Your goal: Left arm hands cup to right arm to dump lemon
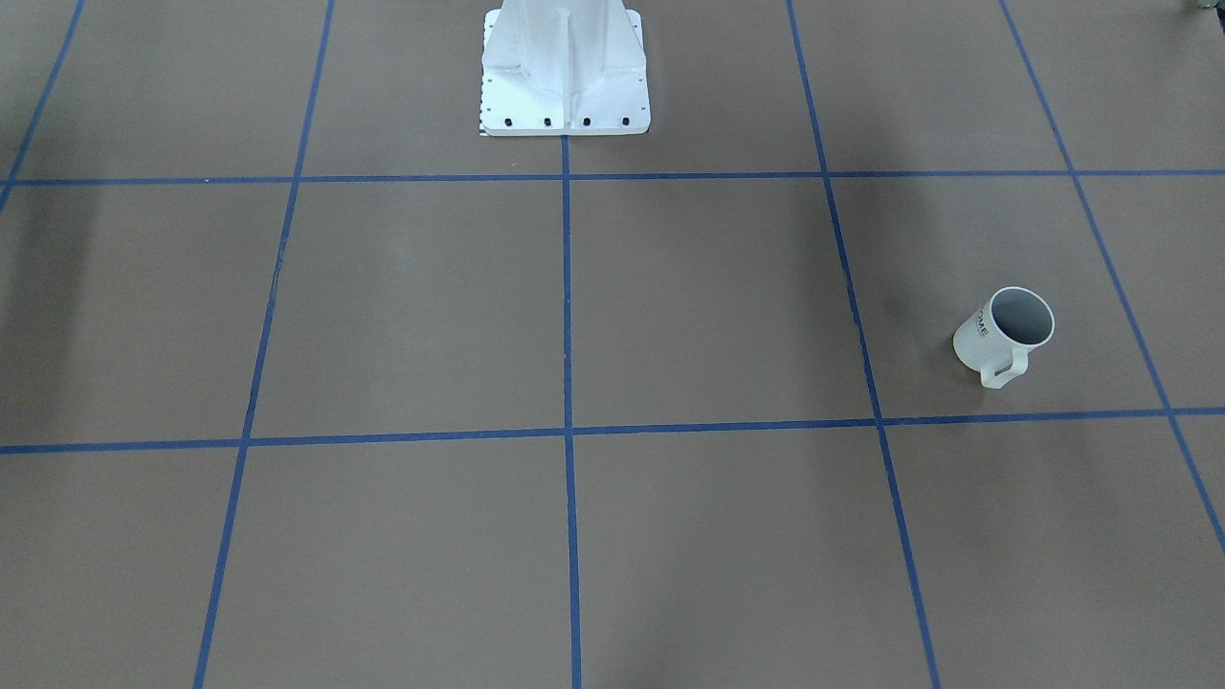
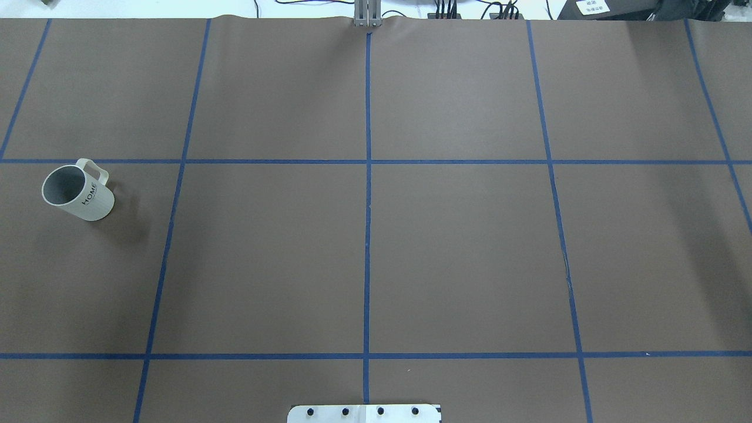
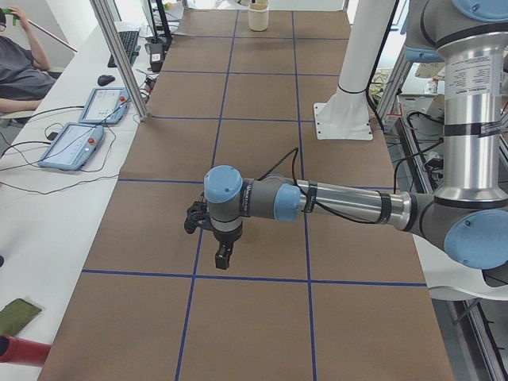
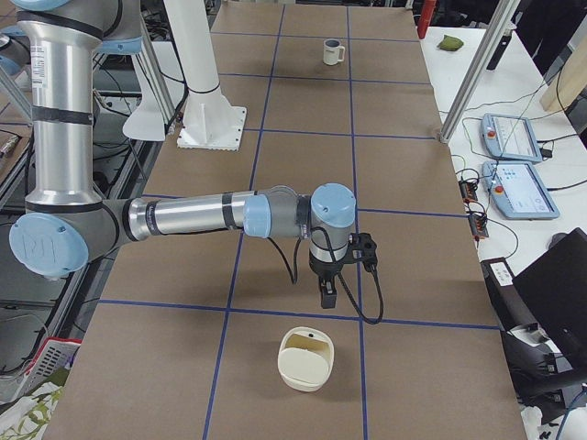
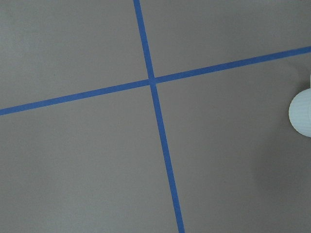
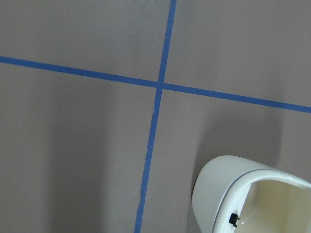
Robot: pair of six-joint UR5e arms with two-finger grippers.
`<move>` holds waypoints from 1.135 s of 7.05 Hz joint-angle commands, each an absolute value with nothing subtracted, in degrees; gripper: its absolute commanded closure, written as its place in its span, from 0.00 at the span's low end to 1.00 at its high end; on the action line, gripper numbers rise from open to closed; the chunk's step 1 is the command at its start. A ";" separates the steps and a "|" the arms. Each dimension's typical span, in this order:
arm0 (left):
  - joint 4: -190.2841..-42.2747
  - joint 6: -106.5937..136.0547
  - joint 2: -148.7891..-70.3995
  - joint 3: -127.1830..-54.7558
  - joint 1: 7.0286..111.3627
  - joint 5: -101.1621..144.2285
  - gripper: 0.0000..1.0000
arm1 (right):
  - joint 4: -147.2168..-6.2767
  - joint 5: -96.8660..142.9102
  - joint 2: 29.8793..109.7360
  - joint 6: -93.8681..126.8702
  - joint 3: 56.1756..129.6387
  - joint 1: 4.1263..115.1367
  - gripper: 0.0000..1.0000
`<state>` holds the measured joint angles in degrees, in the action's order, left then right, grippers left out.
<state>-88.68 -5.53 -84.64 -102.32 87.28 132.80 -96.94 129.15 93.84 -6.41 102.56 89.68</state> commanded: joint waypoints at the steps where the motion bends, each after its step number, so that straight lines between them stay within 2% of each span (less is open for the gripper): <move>1: -88.68 -5.62 -84.12 -103.18 87.28 132.37 0.00 | -96.94 129.29 95.17 -6.42 105.79 89.74 0.00; 4: -88.68 -4.93 -84.72 -103.10 87.19 132.36 0.00 | -96.94 129.73 94.92 -6.33 106.44 89.65 0.00; 6: -88.86 -4.83 -86.21 -103.53 87.19 132.54 0.00 | -96.77 129.64 91.87 -5.54 106.96 89.56 0.00; 8: -95.66 -5.01 -89.28 -102.58 87.10 132.45 0.00 | -87.70 131.74 88.60 -5.62 107.40 89.56 0.00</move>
<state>-91.27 -4.96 -87.29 -103.23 87.13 132.48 -93.82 130.73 90.17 -5.64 107.31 89.58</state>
